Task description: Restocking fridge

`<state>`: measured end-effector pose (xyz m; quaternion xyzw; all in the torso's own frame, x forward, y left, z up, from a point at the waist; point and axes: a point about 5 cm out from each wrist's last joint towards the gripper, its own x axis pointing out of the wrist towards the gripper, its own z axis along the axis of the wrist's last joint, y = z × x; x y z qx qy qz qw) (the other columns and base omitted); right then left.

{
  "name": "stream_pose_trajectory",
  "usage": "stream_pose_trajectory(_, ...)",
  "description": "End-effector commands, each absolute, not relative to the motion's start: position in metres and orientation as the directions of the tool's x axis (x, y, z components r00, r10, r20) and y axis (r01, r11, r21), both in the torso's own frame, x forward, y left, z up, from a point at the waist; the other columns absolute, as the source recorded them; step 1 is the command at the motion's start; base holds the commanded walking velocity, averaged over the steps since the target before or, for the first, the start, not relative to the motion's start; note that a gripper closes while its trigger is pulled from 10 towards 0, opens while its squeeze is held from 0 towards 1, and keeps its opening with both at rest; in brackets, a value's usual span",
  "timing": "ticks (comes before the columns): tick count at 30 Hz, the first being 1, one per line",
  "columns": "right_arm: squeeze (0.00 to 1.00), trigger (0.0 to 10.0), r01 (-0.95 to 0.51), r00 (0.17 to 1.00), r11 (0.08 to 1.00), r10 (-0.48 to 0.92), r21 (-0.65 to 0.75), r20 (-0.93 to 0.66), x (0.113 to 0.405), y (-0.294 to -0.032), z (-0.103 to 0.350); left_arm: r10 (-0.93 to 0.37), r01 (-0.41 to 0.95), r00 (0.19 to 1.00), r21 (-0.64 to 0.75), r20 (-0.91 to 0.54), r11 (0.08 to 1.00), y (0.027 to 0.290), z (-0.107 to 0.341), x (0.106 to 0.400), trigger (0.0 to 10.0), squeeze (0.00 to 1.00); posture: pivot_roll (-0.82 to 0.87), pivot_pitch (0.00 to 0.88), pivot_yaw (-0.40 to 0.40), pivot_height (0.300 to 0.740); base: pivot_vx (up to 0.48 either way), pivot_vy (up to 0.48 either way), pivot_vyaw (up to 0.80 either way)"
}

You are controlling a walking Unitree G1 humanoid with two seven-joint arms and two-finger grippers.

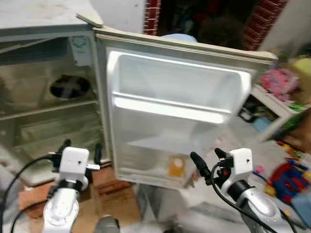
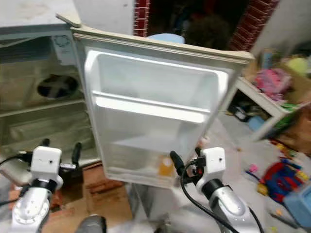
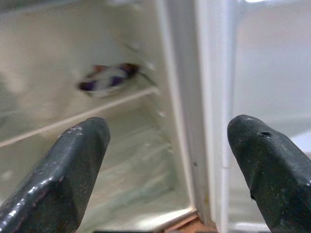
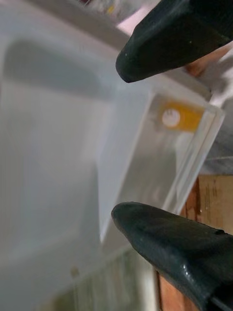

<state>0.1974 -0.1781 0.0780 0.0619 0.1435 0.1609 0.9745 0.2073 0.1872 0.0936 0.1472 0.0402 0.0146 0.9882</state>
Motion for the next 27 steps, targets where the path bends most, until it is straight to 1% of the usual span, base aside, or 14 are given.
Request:
stream_pose_trajectory(1,0.00,10.0,-0.310,0.911,0.939,0.338,0.148,-0.237,0.203,-0.180,0.082,0.046,-0.015,0.993,0.280,-0.105,0.960,0.186,0.087,0.203,10.0,0.00,0.06,0.000,-0.082,0.740,-0.315,0.000,0.00)
stream_pose_trajectory(5,0.00,10.0,-0.317,0.915,0.939,0.339,0.131,-0.219,0.213,-0.181,0.086,0.047,-0.019,0.994,0.277,-0.096,0.961,0.186,0.089,0.207,10.0,0.00,0.06,0.000,-0.079,0.740,-0.279,0.000,0.00)
stream_pose_trajectory(7,0.00,10.0,-0.327,0.915,0.938,0.346,0.118,-0.209,0.220,-0.179,0.090,0.047,-0.024,0.996,0.274,-0.080,0.961,0.186,0.092,0.213,10.0,0.00,0.06,0.000,-0.075,0.740,0.000,0.000,0.00)
stream_pose_trajectory(10,0.00,10.0,-0.346,0.910,0.932,0.362,0.113,-0.200,0.224,-0.176,0.091,0.051,-0.030,0.996,0.262,-0.073,0.965,0.185,0.093,0.216,10.0,0.00,0.06,0.000,-0.073,0.740,0.000,0.000,0.00)
stream_pose_trajectory(12,0.00,10.0,-0.373,0.900,0.921,0.388,0.108,-0.198,0.227,-0.168,0.090,0.038,-0.021,0.997,0.252,-0.065,0.968,0.183,0.096,0.221,10.0,0.00,0.06,0.000,-0.069,0.740,0.000,0.000,0.00)
stream_pose_trajectory(14,0.00,10.0,-0.381,0.898,0.919,0.394,0.103,-0.198,0.229,-0.164,0.090,0.033,-0.015,0.997,0.264,-0.065,0.965,0.182,0.096,0.223,10.0,0.00,0.06,0.000,-0.064,0.740,0.000,0.000,0.00)
stream_pose_trajectory(16,0.00,10.0,-0.376,0.899,0.920,0.391,0.113,-0.195,0.231,-0.159,0.089,0.027,-0.007,0.997,0.246,-0.077,0.969,0.183,0.095,0.224,10.0,0.00,0.06,0.000,-0.055,0.740,0.000,0.000,0.00)
stream_pose_trajectory(18,0.00,10.0,-0.379,0.904,0.921,0.390,0.093,-0.177,0.234,-0.155,0.091,0.050,-0.027,0.995,0.237,-0.091,0.971,0.183,0.092,0.225,10.0,0.00,0.06,0.000,-0.049,0.740,0.000,-0.247,0.00)
stream_pose_trajectory(21,0.00,10.0,-0.355,0.918,0.930,0.367,0.100,-0.149,0.239,-0.151,0.095,0.035,-0.013,0.995,0.239,-0.088,0.971,0.180,0.093,0.226,10.0,0.00,0.06,0.000,-0.046,0.740,0.000,-0.311,0.68)
stream_pose_trajectory(27,0.00,10.0,-0.256,0.954,0.958,0.271,0.126,-0.127,0.244,-0.155,0.096,0.037,-0.017,0.996,0.229,-0.082,0.973,0.179,0.094,0.230,10.0,0.00,0.06,0.000,-0.054,0.740,0.000,-0.463,0.74)
